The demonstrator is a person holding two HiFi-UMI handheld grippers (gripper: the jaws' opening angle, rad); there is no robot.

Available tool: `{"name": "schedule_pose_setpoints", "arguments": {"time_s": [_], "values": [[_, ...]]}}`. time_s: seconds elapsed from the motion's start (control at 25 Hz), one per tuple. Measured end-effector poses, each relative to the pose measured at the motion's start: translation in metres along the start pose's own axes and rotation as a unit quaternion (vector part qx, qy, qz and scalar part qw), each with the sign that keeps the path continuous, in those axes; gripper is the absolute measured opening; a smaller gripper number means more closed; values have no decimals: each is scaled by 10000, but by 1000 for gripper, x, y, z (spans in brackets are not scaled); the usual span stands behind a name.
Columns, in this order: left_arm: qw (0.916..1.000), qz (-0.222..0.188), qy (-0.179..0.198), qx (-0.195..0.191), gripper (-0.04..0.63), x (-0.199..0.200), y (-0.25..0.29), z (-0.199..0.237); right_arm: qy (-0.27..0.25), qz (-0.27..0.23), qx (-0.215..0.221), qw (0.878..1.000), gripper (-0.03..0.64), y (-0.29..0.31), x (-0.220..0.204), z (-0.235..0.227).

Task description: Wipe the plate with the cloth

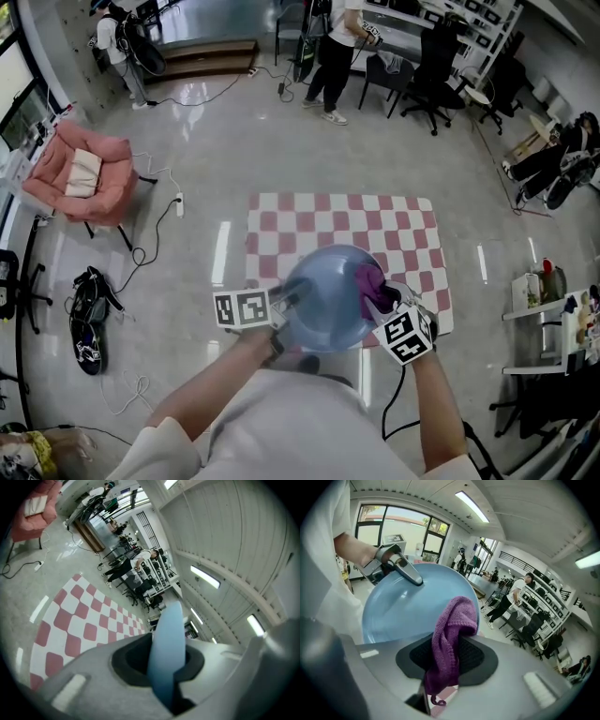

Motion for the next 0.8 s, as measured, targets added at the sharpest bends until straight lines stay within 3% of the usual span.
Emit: {"name": "schedule_pose_setpoints", "arguments": {"time_s": [0.36,0.8], "values": [[9996,-242,106,30,48,-8,-1,-2,88,93,-5,9999,120,1,-15,3],[9972,-743,-35,51,49,-3,-7,0,369,142,548,9977,118,6,-14,40]]}}
Point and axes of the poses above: the fingertips, and each gripper's own axes: y forward along the fingers, z to its left, x out of its top, the point moved 9 cm from there along -y, backward along the fingers
